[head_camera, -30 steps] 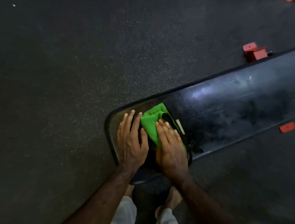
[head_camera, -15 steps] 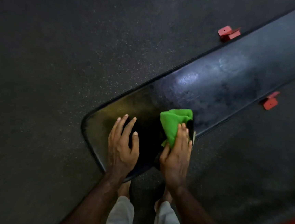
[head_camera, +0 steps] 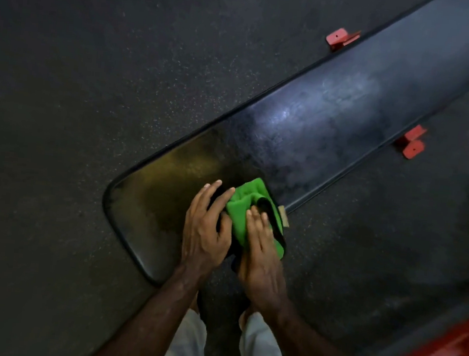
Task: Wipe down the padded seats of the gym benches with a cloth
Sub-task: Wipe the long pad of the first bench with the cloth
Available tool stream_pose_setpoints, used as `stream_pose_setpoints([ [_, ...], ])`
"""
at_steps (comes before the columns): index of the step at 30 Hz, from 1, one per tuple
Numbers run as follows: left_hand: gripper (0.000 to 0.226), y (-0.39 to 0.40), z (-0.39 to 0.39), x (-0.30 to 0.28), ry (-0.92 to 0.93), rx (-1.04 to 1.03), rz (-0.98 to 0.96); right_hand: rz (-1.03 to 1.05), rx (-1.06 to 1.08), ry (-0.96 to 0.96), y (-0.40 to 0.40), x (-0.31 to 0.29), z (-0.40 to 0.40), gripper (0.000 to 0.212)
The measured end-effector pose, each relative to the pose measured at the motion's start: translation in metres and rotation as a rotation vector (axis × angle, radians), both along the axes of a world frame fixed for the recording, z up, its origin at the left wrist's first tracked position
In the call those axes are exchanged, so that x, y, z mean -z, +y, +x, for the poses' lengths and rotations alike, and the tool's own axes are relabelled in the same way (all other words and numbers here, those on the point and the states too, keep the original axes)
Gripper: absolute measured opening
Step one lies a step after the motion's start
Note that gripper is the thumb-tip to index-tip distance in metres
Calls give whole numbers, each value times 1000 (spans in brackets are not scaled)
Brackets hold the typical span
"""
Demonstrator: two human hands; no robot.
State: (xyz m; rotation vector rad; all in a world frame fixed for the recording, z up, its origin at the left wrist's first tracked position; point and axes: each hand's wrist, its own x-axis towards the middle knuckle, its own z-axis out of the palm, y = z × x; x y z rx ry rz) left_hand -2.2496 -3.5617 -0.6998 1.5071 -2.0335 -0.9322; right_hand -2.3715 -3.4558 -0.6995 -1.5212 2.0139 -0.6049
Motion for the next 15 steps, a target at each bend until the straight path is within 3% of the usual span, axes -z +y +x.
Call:
stream_pose_setpoints([
  [2,47,4,-3,1,-3,18,1,16,8,-10,1,2,-26,94],
  [5,43,11,-2,0,-7,3,-3,17,386,-12,-11,3,-26,83],
  [6,43,11,0,0,-4,-15,-1,16,404,-7,-14,1,-17,84],
  [12,54,10,21,-7,53,-256,55,28,-194,44,13,-2,16,79],
  [15,45,13,40,-8,46,-404,48,-9,-372,138,0,-1,4,93],
])
